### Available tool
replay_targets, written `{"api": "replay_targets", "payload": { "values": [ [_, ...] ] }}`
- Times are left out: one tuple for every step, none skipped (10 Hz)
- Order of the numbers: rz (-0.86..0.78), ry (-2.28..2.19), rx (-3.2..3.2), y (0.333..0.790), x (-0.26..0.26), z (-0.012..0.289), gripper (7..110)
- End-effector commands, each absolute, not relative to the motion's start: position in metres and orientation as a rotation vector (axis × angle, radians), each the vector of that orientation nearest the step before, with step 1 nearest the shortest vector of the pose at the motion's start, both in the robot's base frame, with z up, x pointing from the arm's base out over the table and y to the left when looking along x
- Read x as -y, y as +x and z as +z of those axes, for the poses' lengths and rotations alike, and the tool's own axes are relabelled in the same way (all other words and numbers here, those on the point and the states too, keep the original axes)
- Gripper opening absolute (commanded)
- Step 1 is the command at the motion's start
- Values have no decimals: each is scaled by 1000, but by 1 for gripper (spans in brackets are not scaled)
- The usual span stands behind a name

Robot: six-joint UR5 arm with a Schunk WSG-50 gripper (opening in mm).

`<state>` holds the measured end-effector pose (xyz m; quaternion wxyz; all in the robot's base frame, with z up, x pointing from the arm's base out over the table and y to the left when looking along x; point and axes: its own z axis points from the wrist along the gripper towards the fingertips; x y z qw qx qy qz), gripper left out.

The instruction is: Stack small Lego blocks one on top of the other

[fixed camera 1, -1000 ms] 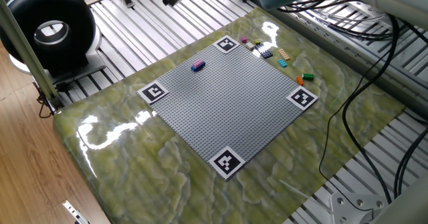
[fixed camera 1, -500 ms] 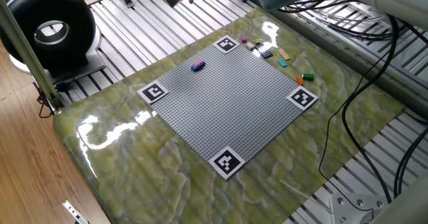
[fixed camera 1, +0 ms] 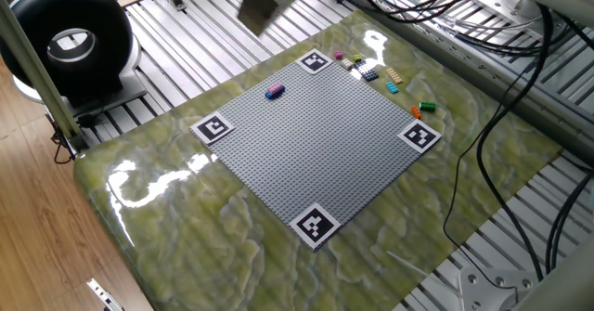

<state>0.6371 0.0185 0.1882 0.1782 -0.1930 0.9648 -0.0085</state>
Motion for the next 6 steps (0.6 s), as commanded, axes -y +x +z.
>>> {"api": "replay_targets", "payload": {
  "values": [
    [-1,-1031,-2754,595,-20,170,7],
    [15,-1115,-2755,587,-21,167,7],
    [14,-1183,-2787,574,-16,165,7],
    [-27,-1221,-2794,571,-8,165,7],
    [-71,-1267,-2789,571,0,165,7],
    [-62,-1257,-2802,569,-3,163,7]
  ]
}}
